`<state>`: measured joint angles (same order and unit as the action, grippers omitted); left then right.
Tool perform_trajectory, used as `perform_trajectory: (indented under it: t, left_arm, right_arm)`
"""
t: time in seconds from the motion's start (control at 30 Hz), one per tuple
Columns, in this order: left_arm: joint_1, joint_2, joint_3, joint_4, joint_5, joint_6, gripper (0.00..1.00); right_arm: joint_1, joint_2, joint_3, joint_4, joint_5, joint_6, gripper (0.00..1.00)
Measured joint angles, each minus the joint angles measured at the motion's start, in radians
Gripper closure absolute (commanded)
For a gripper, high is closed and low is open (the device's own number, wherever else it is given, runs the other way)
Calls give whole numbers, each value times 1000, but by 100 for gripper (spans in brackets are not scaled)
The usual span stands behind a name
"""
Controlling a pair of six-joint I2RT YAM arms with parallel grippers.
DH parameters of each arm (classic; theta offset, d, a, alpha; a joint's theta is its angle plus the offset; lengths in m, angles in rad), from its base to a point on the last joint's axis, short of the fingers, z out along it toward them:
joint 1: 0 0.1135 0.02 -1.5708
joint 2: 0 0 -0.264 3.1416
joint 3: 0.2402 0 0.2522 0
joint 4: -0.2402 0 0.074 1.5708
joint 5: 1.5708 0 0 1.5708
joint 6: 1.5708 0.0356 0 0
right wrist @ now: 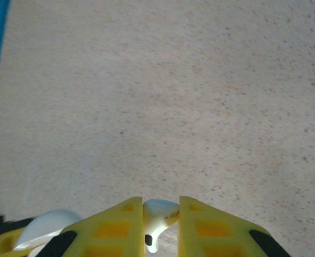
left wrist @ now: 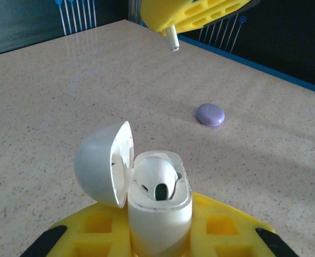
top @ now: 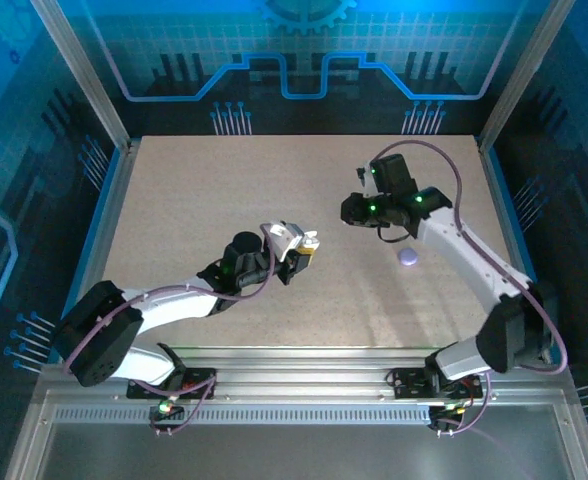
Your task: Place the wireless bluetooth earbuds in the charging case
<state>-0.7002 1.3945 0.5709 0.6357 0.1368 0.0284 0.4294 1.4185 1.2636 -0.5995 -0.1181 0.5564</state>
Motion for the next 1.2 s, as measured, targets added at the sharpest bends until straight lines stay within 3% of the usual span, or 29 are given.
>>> perform_trajectory:
  t: [0.23,0.43,1.2]
  left_arm:
    - [-10,14,3,84,24,-7,94]
    - [-18,19,3,157,42,-23,94]
    - [-31,19,3,217,45,-23,93]
  right_arm:
    - [135,-203,-180,180,95,50,82]
    - [205,-290,-284,277,161,81,82]
    - [271,-312,-305,387,235,103,82]
